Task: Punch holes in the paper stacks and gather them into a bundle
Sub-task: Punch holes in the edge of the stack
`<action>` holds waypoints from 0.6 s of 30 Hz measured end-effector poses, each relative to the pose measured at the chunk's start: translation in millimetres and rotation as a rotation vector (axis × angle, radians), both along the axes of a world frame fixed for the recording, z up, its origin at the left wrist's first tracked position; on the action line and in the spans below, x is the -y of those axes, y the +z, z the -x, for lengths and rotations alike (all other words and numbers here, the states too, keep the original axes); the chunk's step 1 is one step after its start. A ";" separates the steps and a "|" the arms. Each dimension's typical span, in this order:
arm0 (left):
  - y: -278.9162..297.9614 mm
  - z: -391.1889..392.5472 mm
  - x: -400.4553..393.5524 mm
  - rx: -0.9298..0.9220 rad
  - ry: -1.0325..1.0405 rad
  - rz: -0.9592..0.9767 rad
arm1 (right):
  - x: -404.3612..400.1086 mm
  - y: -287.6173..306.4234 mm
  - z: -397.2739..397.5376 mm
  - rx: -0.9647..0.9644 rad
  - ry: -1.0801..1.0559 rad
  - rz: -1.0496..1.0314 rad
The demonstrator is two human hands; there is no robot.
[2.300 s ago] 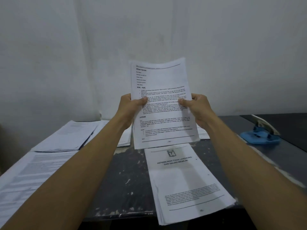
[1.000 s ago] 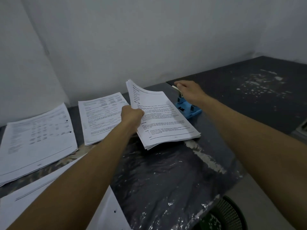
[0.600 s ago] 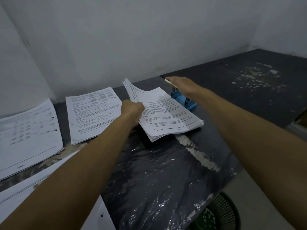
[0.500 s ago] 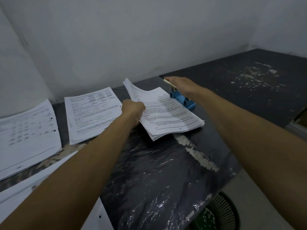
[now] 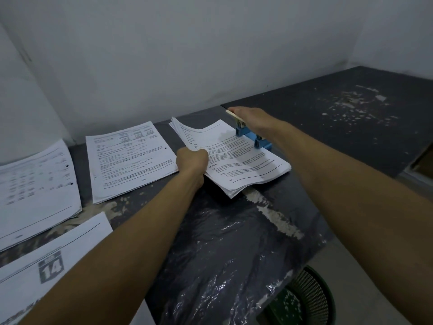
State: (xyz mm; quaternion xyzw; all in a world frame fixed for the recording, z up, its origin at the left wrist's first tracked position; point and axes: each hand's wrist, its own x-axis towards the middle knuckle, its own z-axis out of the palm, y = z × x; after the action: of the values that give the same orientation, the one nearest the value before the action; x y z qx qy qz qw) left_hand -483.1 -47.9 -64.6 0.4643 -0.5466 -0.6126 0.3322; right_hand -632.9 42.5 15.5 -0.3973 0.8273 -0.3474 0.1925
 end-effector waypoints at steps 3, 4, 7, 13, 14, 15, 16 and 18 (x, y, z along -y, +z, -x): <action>-6.3 -0.3 -4.6 -0.028 0.014 -0.007 | 1.1 -0.4 -1.4 0.048 -0.040 -0.006; -8.0 -0.7 -5.9 -0.035 0.014 -0.008 | 1.8 -0.5 -1.6 0.057 -0.051 -0.011; -10.0 -2.2 -8.1 -0.057 -0.002 0.001 | 3.2 -1.5 -1.2 0.067 -0.064 -0.027; -11.5 -3.9 -10.1 -0.086 0.008 0.018 | 4.0 -3.6 -0.8 0.059 -0.043 -0.041; -11.8 -4.0 -10.5 -0.090 0.008 0.021 | 4.0 -4.3 -1.1 0.052 -0.040 -0.036; -11.9 -4.1 -10.7 -0.092 0.008 0.021 | 4.2 -5.0 -1.4 0.044 -0.034 -0.033; -11.8 -4.2 -10.6 -0.095 0.007 0.017 | 4.2 -5.9 -1.8 0.027 -0.020 -0.034; -11.3 -4.8 -10.3 -0.103 0.000 0.011 | 3.7 -7.3 -2.9 -0.027 0.026 -0.047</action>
State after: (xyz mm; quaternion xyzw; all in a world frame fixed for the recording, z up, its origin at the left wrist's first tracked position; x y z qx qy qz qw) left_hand -478.3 -37.6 -75.9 0.4305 -0.5321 -0.6326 0.3625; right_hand -630.0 38.8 8.2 -0.4082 0.8324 -0.3200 0.1952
